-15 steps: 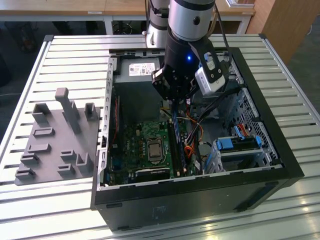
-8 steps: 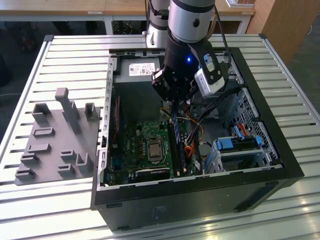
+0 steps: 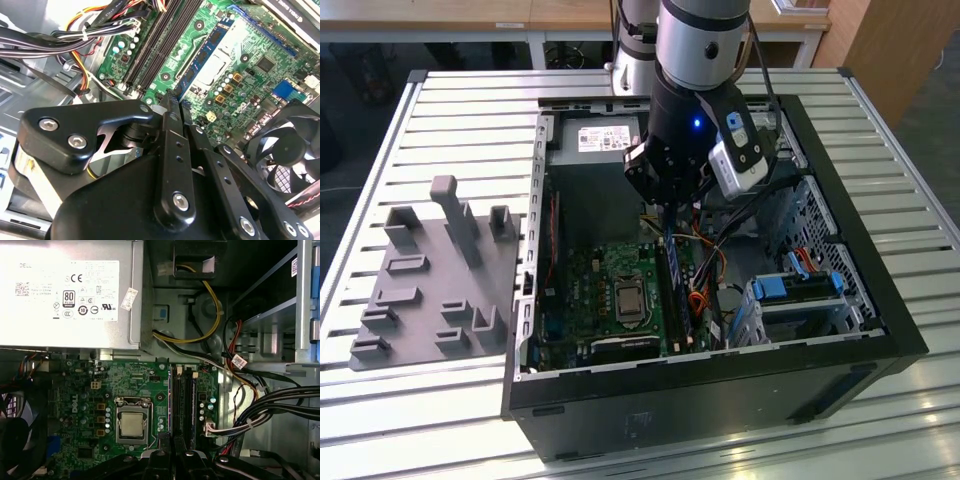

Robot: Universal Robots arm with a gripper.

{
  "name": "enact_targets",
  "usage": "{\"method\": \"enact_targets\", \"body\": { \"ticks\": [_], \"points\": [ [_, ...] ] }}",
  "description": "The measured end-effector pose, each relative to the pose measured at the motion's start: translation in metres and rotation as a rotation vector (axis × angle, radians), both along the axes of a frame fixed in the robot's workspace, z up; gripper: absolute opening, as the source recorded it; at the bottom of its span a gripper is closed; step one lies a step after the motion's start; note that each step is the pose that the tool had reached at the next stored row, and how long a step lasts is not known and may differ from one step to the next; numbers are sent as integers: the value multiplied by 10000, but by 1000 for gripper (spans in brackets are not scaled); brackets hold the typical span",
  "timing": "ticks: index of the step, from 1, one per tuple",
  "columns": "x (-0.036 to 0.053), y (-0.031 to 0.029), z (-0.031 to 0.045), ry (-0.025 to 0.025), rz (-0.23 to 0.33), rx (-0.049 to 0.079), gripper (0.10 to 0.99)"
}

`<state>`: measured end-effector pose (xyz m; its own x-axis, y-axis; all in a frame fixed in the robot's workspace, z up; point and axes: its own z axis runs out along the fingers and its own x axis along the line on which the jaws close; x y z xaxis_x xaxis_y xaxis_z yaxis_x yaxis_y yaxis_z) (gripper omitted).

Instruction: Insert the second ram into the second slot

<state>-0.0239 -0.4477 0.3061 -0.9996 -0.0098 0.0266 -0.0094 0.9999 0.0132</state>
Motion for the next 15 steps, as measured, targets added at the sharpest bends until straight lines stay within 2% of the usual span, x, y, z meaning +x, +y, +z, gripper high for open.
{"method": "enact_targets", "body": {
  "ticks": [15],
  "points": [
    [0, 0, -46, 0, 0, 0, 137]
  ]
}}
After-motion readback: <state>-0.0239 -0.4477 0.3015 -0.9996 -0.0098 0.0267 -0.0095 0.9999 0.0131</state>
